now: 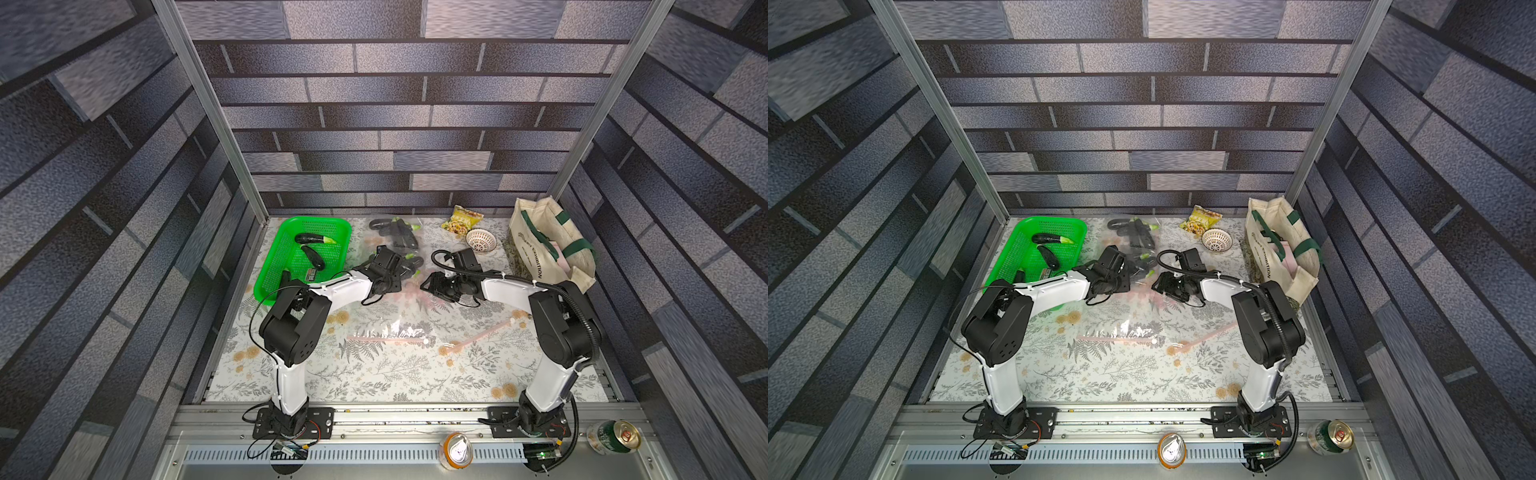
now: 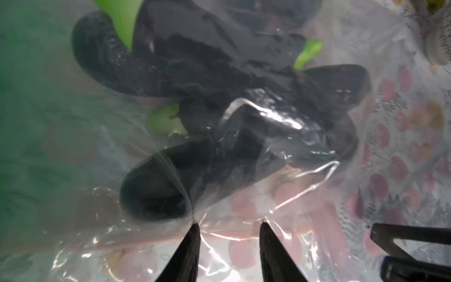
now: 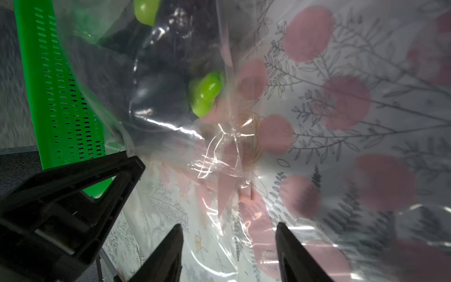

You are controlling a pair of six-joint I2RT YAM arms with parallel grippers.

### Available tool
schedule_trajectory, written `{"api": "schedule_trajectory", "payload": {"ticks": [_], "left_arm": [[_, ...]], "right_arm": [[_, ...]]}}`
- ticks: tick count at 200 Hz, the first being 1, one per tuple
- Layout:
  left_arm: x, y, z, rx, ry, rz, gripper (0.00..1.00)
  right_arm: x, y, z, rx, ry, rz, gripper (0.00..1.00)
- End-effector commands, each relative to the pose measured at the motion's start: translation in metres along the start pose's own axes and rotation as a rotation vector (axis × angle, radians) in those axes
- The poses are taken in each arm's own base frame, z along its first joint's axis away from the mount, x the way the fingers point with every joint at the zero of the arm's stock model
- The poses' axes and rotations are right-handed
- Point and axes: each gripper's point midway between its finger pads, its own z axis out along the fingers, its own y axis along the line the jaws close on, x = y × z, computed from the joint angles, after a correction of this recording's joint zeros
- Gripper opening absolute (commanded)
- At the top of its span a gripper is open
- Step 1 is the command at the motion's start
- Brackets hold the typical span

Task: Place the eggplant in a zip-top bag and seal the zipper
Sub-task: Adjust the zipper food storage bag at the center of the board.

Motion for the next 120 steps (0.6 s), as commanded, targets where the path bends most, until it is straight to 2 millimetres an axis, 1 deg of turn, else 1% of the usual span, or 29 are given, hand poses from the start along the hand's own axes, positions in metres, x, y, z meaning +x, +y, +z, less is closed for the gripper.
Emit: {"api": "schedule_trajectory", "payload": {"ticks": [1,15,23,30,35,42,57,71,81,92,107,120], "left_arm": [[-0.018,0.011,0.008,-0.016,-0.04,-0.045,0.42],[-0.023,0.016,0.012,-0.018,-0.038,-0.056,0.43],[-0.025,0.016,0.012,-0.012,-0.04,-0.06,0.44],[-0.029,0.013,0.007,0.002,-0.047,-0.062,0.45],[-0.031,0.009,0.003,0.013,-0.052,-0.059,0.47],[-0.034,0.004,-0.005,0.027,-0.067,-0.052,0.48],[-0.039,-0.013,-0.027,0.058,-0.098,-0.036,0.52],[-0.035,-0.035,-0.048,0.102,-0.113,-0.005,0.54],[-0.025,-0.058,-0.06,0.153,-0.106,0.044,0.56],[-0.009,-0.086,-0.069,0.221,-0.075,0.12,0.57],[0.025,-0.125,-0.074,0.301,0.006,0.254,0.59],[0.053,-0.154,-0.075,0.348,0.069,0.378,0.6]], "right_arm": [[-0.009,0.021,0.004,-0.087,-0.015,-0.017,0.58],[-0.012,0.025,0.0,-0.089,-0.03,-0.035,0.58],[-0.015,0.027,-0.007,-0.081,-0.047,-0.046,0.58],[-0.017,0.029,-0.013,-0.073,-0.062,-0.055,0.58],[-0.018,0.027,-0.019,-0.06,-0.07,-0.05,0.58],[-0.021,0.027,-0.031,-0.047,-0.09,-0.041,0.58],[-0.02,0.009,-0.059,0.004,-0.134,0.026,0.6],[-0.01,-0.017,-0.089,0.062,-0.173,0.114,0.61],[-0.001,-0.034,-0.111,0.084,-0.197,0.177,0.62],[0.012,-0.051,-0.134,0.102,-0.214,0.24,0.64],[0.03,-0.076,-0.161,0.131,-0.23,0.33,0.65],[0.045,-0.094,-0.178,0.147,-0.246,0.401,0.66]]}}
